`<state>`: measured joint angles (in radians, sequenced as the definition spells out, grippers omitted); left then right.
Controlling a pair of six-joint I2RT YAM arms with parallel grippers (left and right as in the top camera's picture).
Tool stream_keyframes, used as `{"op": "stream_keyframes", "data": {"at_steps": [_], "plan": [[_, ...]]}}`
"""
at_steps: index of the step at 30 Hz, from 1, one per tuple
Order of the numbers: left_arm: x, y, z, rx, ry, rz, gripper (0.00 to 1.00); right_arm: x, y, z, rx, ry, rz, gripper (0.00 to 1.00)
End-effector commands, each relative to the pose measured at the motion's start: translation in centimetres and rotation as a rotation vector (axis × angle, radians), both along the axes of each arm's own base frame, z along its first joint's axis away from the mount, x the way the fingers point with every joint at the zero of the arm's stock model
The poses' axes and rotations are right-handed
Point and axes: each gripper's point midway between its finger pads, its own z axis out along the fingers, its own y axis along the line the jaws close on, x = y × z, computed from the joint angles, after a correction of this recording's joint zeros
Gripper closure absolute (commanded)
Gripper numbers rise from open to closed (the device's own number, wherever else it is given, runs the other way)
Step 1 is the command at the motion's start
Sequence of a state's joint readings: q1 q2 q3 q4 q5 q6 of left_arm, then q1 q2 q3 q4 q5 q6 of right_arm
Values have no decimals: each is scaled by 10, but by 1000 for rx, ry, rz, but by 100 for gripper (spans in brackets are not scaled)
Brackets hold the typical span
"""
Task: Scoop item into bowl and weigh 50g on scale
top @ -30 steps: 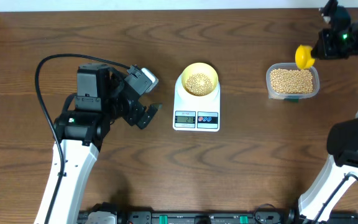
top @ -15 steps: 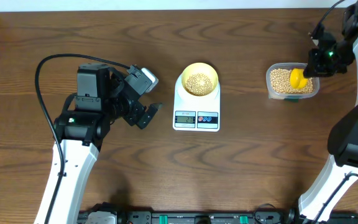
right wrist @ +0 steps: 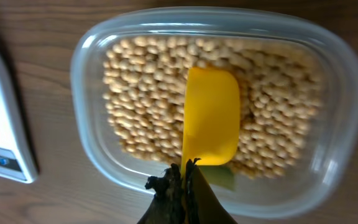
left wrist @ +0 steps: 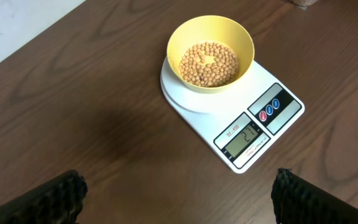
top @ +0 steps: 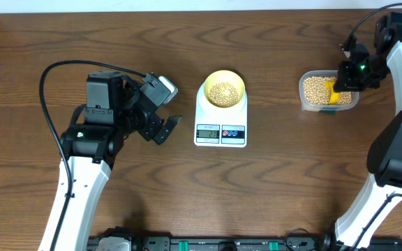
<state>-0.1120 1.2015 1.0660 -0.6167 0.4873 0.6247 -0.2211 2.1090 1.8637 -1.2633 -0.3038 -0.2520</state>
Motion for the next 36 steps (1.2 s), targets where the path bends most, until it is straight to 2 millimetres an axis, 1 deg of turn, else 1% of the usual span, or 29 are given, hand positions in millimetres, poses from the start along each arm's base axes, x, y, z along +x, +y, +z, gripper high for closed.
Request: {"op": "stream_keyframes", "data": {"at_steps": [1, 5, 9, 12, 17, 23, 28, 32, 36], "plan": [[-1, 3, -3, -1, 9, 18, 3, 9, 29, 14, 158, -61, 12, 99], [-1, 3, -3, -1, 9, 18, 3, 10, 29, 17, 185, -79, 18, 99], [-1, 3, -3, -1, 9, 18, 3, 11, 24, 19, 214, -92, 4, 99], [-1, 3, -3, -1, 9, 18, 3, 9, 18, 17, 216, -83, -12, 99], [-1, 3, -3, -1, 9, 18, 3, -1, 15, 8, 226, -44, -31, 99], [-1, 3, -3, -1, 9, 18, 3, -14, 24, -6, 285, 7, -40, 99], [-1, 3, -3, -1, 9, 18, 3, -19, 28, -16, 318, 23, -59, 99], [-1, 3, -3, -1, 9, 18, 3, -17, 28, -11, 367, 7, -73, 99], [-1, 3, -3, -1, 9, 18, 3, -15, 22, 0, 446, -22, -112, 99]]}}
